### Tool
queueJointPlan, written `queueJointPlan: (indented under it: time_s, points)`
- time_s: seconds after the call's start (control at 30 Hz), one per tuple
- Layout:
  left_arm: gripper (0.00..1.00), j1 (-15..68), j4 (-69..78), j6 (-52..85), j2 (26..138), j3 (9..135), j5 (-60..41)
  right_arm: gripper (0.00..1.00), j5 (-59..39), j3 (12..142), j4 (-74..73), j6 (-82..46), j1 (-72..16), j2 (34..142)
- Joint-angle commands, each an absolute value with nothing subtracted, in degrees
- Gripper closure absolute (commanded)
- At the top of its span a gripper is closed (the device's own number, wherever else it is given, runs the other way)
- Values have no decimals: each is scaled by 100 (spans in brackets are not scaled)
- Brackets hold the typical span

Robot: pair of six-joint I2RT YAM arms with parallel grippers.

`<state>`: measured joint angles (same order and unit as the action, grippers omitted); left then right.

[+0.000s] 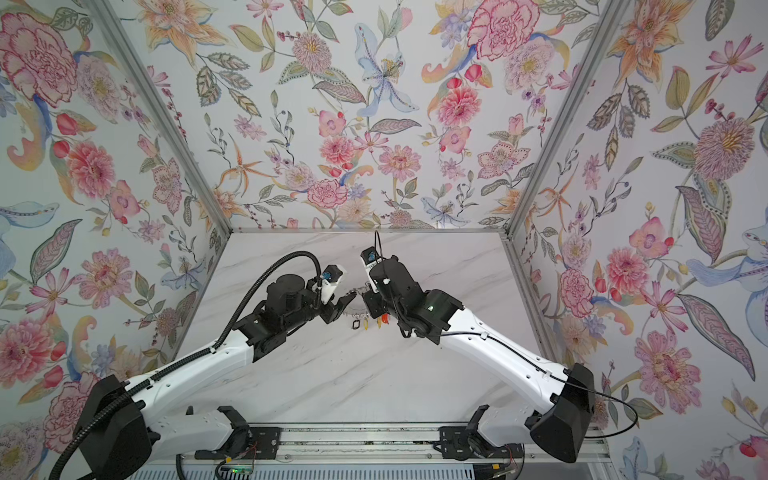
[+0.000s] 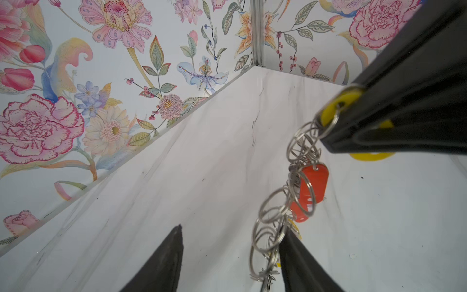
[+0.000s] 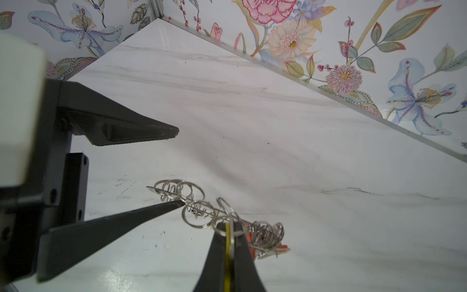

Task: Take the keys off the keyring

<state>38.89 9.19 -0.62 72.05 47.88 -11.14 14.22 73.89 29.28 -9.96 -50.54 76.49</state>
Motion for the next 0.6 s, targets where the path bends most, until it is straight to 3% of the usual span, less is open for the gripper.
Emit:
queueJointPlan:
  time_s: [0.0,0.27,0.57]
  points:
    - [35,3832,1298,-79,7296,4744,-1107,100,1049,7616,3097,-1707,-4919,7594]
    - [29,3832,1386,-1,6952,4472,-1094,100,577,7400,2977,-3146,-4678,7607]
    - [30,4058,1634,360,6073,3801,-1644,100,439,7319,3192,-4958,-4629,7635]
